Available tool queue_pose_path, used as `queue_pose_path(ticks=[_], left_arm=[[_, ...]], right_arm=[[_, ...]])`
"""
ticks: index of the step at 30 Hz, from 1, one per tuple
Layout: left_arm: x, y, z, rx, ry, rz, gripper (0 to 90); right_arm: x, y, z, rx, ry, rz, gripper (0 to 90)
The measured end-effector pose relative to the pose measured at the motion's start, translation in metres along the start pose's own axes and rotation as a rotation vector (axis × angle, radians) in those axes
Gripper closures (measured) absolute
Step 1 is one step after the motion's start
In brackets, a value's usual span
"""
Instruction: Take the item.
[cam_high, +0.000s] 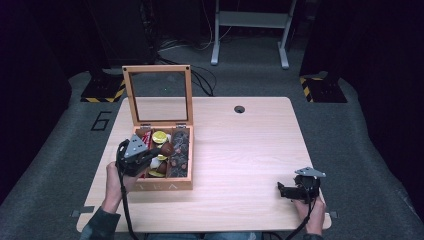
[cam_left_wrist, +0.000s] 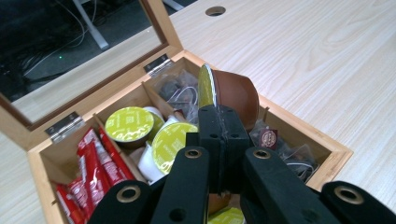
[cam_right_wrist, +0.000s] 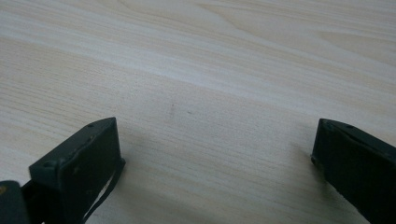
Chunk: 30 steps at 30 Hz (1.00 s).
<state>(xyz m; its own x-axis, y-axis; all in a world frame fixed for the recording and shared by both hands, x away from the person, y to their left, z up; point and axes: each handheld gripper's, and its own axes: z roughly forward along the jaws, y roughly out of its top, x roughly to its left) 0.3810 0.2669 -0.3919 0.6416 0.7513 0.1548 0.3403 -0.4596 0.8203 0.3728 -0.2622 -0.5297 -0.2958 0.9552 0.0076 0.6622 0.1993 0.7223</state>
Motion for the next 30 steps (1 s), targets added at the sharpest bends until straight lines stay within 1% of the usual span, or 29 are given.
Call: queue_pose_path(ticks=[3,4,6,12,15,16,17,19,20,21,22,28,30], left_arm=[[-0.003,0.005,0.002,-0.002,-0.01,0.012,90.0],[-0.004,0.006,0.003,-0.006,-0.016,0.006,90.0],[-0.007,0.01,0.006,-0.008,-0.025,0.017,90.0],[-0.011,0.016,0.014,-0.012,-0.041,0.022,90.0],[-0.016,0.02,0.019,-0.015,-0.057,0.015,90.0],[-0.016,0.022,0.02,-0.014,-0.058,0.027,90.0],[-0.018,0.024,0.021,-0.02,-0.06,0.025,90.0],[-0.022,0.027,0.024,-0.017,-0.072,0.022,90.0],[-0.023,0.029,0.026,-0.012,-0.078,0.032,90.0],[-0.025,0.03,0.028,-0.018,-0.076,0.035,90.0],[-0.026,0.031,0.029,-0.013,-0.088,0.031,90.0],[-0.036,0.038,0.039,-0.012,-0.106,0.05,90.0],[-0.039,0.04,0.042,-0.011,-0.113,0.048,90.0]], right_arm=[[0.0,0.0,0.0,0.0,0.0,0.0,0.5],[0.0,0.0,0.0,0.0,0.0,0.0,0.5],[0.0,0.0,0.0,0.0,0.0,0.0,0.5],[0.0,0.0,0.0,0.0,0.0,0.0,0.5],[0.0,0.0,0.0,0.0,0.0,0.0,0.5],[0.0,0.0,0.0,0.0,0.0,0.0,0.5],[0.0,0.0,0.0,0.0,0.0,0.0,0.5],[0.0,0.0,0.0,0.0,0.0,-0.001,0.5],[0.0,0.0,0.0,0.0,0.0,-0.001,0.5],[0.0,0.0,0.0,0.0,0.0,-0.001,0.5],[0.0,0.0,0.0,0.0,0.0,0.0,0.5],[0.0,0.0,0.0,-0.001,0.0,-0.001,0.5],[0.0,0.0,0.0,-0.001,0.0,-0.001,0.5]])
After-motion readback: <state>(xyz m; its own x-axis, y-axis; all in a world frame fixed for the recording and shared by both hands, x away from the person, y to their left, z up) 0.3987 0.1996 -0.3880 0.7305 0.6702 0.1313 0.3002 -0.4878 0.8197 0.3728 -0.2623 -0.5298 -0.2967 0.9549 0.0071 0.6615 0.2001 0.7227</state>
